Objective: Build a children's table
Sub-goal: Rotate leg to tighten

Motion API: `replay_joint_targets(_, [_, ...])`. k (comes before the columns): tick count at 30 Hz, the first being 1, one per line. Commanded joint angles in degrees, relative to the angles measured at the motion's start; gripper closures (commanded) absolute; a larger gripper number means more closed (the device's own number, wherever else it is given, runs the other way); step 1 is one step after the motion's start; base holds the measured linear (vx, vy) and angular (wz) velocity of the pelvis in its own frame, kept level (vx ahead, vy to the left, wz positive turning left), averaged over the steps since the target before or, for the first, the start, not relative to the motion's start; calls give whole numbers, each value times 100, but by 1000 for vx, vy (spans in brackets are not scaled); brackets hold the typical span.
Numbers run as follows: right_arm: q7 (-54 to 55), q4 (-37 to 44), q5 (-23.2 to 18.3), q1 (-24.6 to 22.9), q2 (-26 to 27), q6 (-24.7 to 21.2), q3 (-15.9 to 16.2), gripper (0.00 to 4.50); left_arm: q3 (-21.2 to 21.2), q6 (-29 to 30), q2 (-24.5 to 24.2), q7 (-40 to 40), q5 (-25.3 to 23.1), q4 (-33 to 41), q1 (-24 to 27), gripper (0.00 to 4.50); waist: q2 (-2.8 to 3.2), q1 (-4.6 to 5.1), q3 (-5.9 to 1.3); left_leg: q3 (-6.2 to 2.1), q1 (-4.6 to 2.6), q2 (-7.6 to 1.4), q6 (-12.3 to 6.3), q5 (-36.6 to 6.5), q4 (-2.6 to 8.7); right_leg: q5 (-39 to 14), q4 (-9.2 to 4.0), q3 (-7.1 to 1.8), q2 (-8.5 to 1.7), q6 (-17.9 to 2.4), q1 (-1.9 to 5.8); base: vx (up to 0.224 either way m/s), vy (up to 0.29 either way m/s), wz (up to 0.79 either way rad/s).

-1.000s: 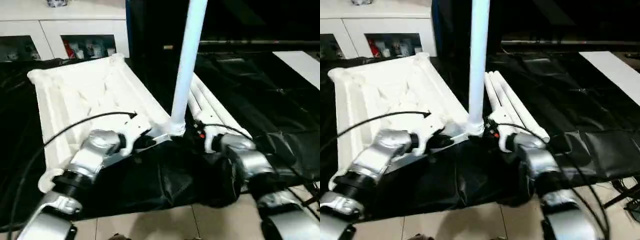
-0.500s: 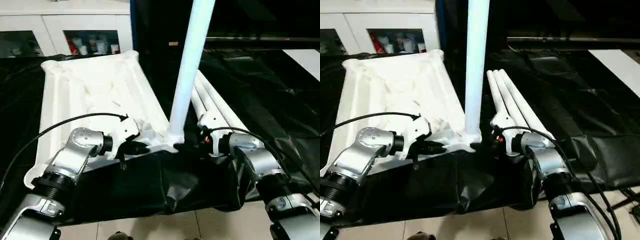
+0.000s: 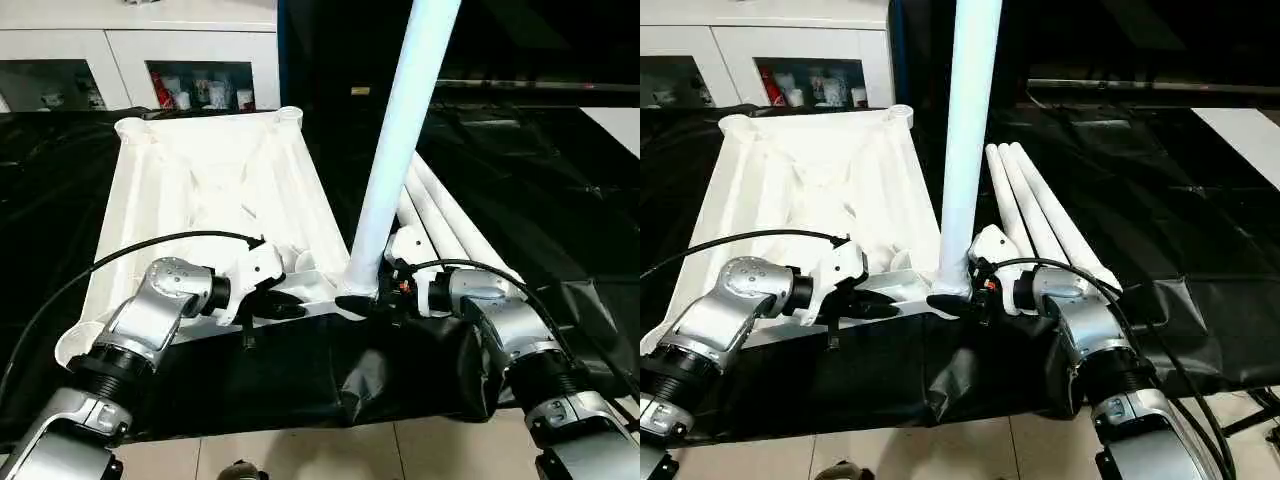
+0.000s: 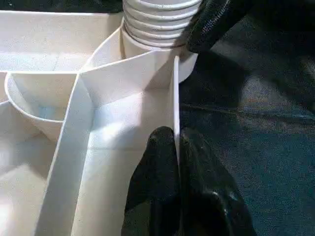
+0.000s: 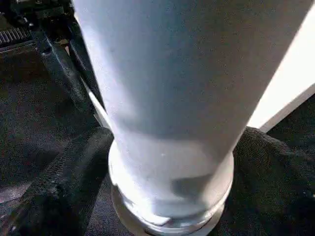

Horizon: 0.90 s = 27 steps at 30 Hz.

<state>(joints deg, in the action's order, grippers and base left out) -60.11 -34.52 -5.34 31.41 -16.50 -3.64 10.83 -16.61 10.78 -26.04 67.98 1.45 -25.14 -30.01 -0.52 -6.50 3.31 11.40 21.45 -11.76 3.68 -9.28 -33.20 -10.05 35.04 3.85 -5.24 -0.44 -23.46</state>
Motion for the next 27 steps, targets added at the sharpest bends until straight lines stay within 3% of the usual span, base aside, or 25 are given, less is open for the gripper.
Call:
replay_joint_targets(1, [-71, -22, -70, 68, -22, -4, -36, 73, -95, -45, 38, 108, 1, -8, -78, 450, 3, 11, -414, -73, -104, -158, -70, -1342, 367, -1077, -368, -242, -290, -1236, 276, 0, 0, 0])
replay_joint_targets(10, [-100, -119, -85, 29, 83, 20, -12, 154, -107, -21, 49, 92, 13, 51, -8, 450, -24, -1, -413, -73, -97, -158, -101, -1279, 364, -1120, -364, -240, -295, -1222, 276, 0, 0, 0])
replay_joint_targets(16, [591, -412, -7, -25, 326, 15, -170, 173, 16, -7, 211, -251, 28, -1, 15, 450, -11, 16, -394, -82, -104, -154, -34, -1409, 381, -1379, -396, -244, -308, -1175, 261, 0, 0, 0])
replay_joint_targets(18, [1255, -713, 122, 12, 486, -4, -278, 174, 122, 125, 436, -706, -13, -125, -66, 450, -12, 46, -385, -84, -106, -155, 34, -1498, 393, -1516, -409, -248, -308, -1136, 250, 0, 0, 0])
replay_joint_targets(20, [1820, -969, 185, 61, 655, -93, -389, 174, 212, 342, 678, -1197, -75, -259, -173, 450, -27, 92, -338, -104, -162, -137, 173, -1925, 415, -2329, -507, -240, -324, -964, 221, 0, 0, 0])
replay_joint_targets(21, [2217, -1140, 209, 112, 788, -126, -467, 174, 278, 459, 871, -1546, -108, -402, -276, 450, -1, 109, -350, -116, -179, -132, 208, -1985, 415, -2513, -536, -240, -333, -890, 219, 0, 0, 0])
replay_joint_targets(23, [3310, -1538, 254, 293, 1126, -255, -668, 175, 404, 675, 1342, -2385, -196, -664, -483, 450, 3, 150, -344, -115, -177, -131, 223, -1995, 420, -2547, -554, -240, -318, -858, 202, 0, 0, 0])
replay_joint_targets(24, [3391, -1564, 264, 308, 1146, -261, -677, 175, 410, 686, 1373, -2437, -202, -679, -495, 450, 30, 159, -344, -116, -227, -123, 274, -2112, 407, -2637, -583, -235, -307, -860, 162, 0, 0, 0])
replay_joint_targets(25, [4006, -1789, 297, 445, 1321, -297, -780, 175, 434, 757, 1627, -2832, -256, -797, -592, 450, 31, 167, -351, -133, -190, -106, 240, -2112, 409, -2705, -578, -223, -320, -813, 200, 0, 0, 0])
replay_joint_targets(27, [4323, -1981, 204, 593, 1501, -265, -916, 175, 403, 841, 1864, -3089, -295, -871, -658, 450, 39, 171, -351, -132, -205, -99, 205, -2195, 404, -2807, -611, -214, -306, -719, 170, 0, 0, 0])
